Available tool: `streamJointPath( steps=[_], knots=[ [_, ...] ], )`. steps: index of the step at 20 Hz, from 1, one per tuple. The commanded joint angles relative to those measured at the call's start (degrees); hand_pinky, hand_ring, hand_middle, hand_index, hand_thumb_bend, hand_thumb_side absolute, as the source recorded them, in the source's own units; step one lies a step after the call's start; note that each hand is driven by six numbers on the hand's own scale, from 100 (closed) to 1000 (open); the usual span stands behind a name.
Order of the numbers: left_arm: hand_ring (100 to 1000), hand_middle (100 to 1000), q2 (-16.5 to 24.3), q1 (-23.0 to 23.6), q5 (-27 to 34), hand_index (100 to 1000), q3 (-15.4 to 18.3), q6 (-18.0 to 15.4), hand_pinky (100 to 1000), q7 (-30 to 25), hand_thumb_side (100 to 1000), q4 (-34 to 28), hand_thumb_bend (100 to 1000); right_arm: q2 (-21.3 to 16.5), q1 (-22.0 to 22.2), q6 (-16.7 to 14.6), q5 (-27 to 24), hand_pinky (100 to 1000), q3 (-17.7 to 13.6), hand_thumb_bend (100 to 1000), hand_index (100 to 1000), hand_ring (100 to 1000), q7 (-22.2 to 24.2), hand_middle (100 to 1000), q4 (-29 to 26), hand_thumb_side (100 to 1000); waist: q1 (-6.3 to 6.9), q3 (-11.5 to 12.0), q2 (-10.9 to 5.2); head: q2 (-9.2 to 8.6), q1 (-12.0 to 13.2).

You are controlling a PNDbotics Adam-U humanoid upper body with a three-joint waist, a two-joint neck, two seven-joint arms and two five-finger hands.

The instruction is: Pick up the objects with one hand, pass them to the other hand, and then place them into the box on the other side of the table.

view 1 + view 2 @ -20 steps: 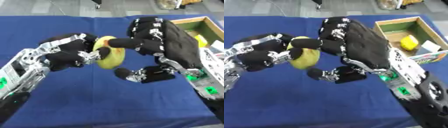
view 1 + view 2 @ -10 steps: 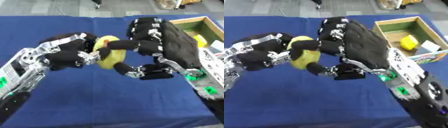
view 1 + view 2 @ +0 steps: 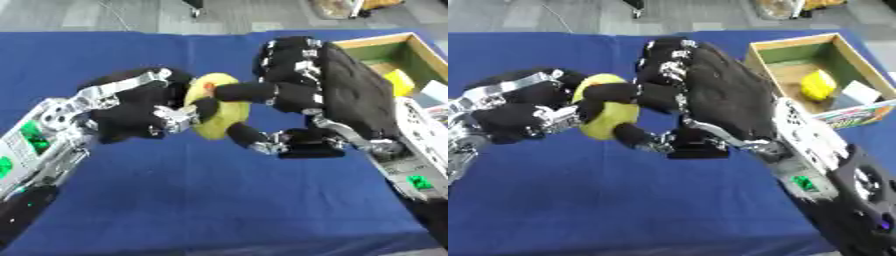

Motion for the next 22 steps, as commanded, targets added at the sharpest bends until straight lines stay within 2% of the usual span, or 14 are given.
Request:
streamJointPath(
  steps=[1,10,13,22],
  knots=[
    [566,443,1.3,-0.7,0.0,521,1.1,-0.9,679,0.0,295,-1.0,100,-0.9,-0.4,0.2,0.5,478,-0.6,256,843,354,-0.1,184,-1.2,100,-0.46,0.0,-1.79,-0.1,-0.1],
    [569,444,2.0,-0.7,-1.3,522,2.0,-3.3,685,-0.7,280,-1.0,100,-1.2,0.1,0.6,0.9,469,-0.3,250,852,347,1.7,179,-1.2,100,-0.36,0.1,-1.86,-0.1,-0.3],
    [570,445,2.0,-0.7,-1.7,522,2.2,-3.9,686,-1.0,279,-1.0,100,-1.2,0.1,0.5,1.0,469,-0.2,250,854,347,2.3,247,-1.2,100,-0.34,0.1,-1.89,-0.1,-0.3],
    [571,445,2.1,-0.9,-1.7,522,2.3,-4.4,687,-1.4,278,-1.0,100,-1.4,0.3,0.8,1.5,463,-0.2,218,851,343,3.5,255,-1.2,100,-0.33,0.3,-1.91,-0.1,-0.5]
  ],
)
